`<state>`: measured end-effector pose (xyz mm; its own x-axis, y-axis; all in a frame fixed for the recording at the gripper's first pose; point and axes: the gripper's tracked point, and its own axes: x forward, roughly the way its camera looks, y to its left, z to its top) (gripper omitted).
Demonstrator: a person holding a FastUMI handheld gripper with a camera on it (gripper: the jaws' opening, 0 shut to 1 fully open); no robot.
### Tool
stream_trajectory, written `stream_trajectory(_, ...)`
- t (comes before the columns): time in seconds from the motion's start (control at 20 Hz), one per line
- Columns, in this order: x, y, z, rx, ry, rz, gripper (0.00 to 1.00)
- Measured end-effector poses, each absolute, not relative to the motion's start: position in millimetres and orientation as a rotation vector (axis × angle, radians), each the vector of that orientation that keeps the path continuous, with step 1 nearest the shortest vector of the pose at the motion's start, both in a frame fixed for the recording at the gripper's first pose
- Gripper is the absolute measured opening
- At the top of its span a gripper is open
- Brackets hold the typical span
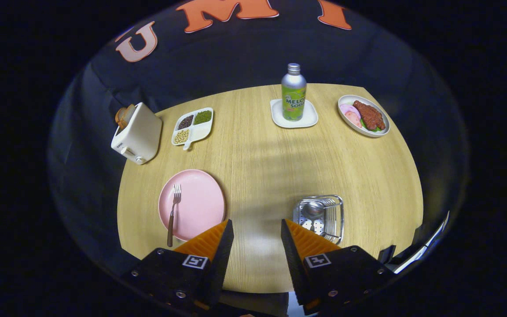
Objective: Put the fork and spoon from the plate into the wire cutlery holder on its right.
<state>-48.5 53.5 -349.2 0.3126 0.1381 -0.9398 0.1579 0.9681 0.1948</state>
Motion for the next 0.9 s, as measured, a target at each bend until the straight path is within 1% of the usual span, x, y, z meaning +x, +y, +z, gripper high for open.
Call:
stream_trajectory(0.15, -48, 93, -357, 0.270, 1.301, 0.057, 0.70)
stream_trajectory(0.5, -41, 180, -372, 0.291, 1.388, 0.197, 0.72)
stream_trajectory(0.75, -38, 225, -392, 0.270, 1.452, 0.250, 0.72)
stream_trajectory(0.9, -33, 242, -407, 0.254, 1.482, 0.254, 0.72)
